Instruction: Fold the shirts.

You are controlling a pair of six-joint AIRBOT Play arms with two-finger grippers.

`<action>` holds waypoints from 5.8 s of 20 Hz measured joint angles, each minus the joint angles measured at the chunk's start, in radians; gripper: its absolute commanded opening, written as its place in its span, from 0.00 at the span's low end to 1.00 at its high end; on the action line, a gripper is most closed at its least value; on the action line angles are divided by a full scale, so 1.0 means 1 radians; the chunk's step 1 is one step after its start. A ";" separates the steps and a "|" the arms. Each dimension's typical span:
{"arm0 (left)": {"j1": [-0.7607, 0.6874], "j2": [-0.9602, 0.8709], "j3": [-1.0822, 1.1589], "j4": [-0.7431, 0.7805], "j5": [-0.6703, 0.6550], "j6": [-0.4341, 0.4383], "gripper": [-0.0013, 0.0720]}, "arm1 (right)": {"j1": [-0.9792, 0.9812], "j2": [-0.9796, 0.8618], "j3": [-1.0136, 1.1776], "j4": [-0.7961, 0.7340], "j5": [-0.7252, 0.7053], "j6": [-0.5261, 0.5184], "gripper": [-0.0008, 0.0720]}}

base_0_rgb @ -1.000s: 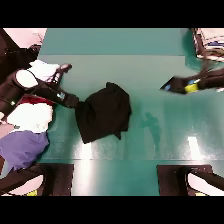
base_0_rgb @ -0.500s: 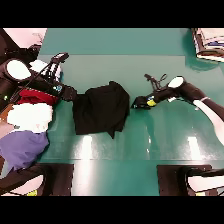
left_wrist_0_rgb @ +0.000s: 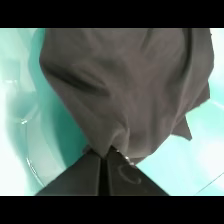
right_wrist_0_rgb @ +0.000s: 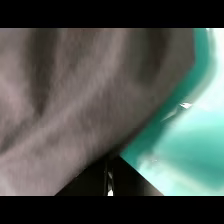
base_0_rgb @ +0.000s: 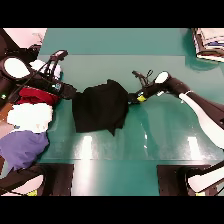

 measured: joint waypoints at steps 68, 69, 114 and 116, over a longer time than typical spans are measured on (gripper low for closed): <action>-0.023 -0.066 -0.460 -0.468 0.408 0.036 0.93 | -0.189 0.154 0.344 -0.112 0.089 0.076 0.03; -0.047 -0.074 -0.467 -0.488 0.445 0.042 0.93 | -0.189 0.154 0.344 -0.112 0.088 0.076 0.03; 0.153 0.355 0.811 -0.456 0.282 0.094 0.05 | -0.307 0.975 0.351 -0.118 -0.204 -0.001 0.02; 0.153 0.365 0.818 -0.451 0.241 0.074 0.05 | -0.307 0.966 0.384 -0.120 -0.198 -0.005 0.02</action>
